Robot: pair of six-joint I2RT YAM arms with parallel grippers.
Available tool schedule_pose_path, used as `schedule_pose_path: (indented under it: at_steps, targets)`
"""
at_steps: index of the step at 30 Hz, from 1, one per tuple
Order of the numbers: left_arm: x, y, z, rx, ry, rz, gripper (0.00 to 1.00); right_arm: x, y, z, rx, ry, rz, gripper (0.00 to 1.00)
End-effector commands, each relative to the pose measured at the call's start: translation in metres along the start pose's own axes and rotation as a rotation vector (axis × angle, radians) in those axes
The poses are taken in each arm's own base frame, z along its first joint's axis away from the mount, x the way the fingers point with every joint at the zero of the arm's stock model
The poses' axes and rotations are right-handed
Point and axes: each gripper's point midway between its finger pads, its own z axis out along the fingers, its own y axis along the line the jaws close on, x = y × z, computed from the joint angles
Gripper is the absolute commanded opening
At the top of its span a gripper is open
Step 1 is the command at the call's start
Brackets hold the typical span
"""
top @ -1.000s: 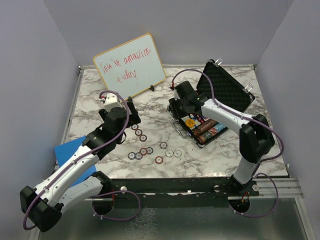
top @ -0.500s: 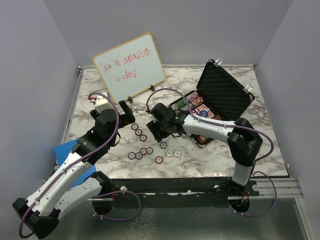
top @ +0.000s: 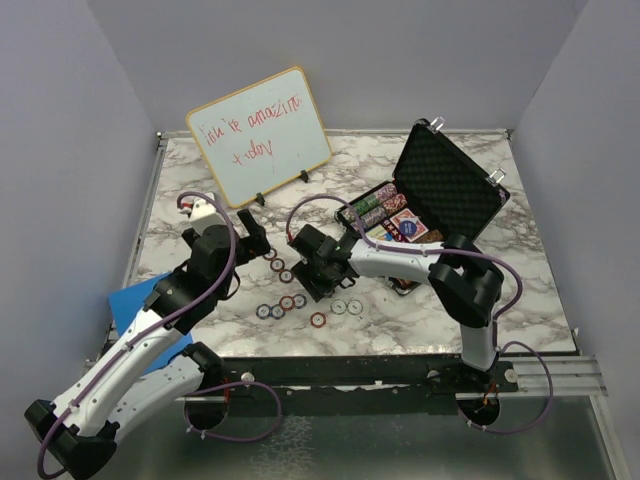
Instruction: Pack up texas hold em set
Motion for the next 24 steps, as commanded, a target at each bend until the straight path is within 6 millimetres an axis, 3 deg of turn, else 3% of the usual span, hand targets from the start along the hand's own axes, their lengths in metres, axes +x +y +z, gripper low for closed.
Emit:
schedule_pose_path:
  at_steps: [1,16,24]
  targets:
    - [0.014,0.003,0.001,0.005,0.032,-0.028,0.99,0.028,-0.008,0.009,0.055,0.089,0.005,0.65]
    - [0.026,0.009,0.001,0.007,0.045,-0.037,0.99,0.047,-0.022,0.025,0.141,0.138,0.061,0.64]
    - [0.027,0.01,0.001,0.006,0.044,-0.037,0.99,0.01,-0.025,-0.01,0.155,-0.003,0.079,0.67]
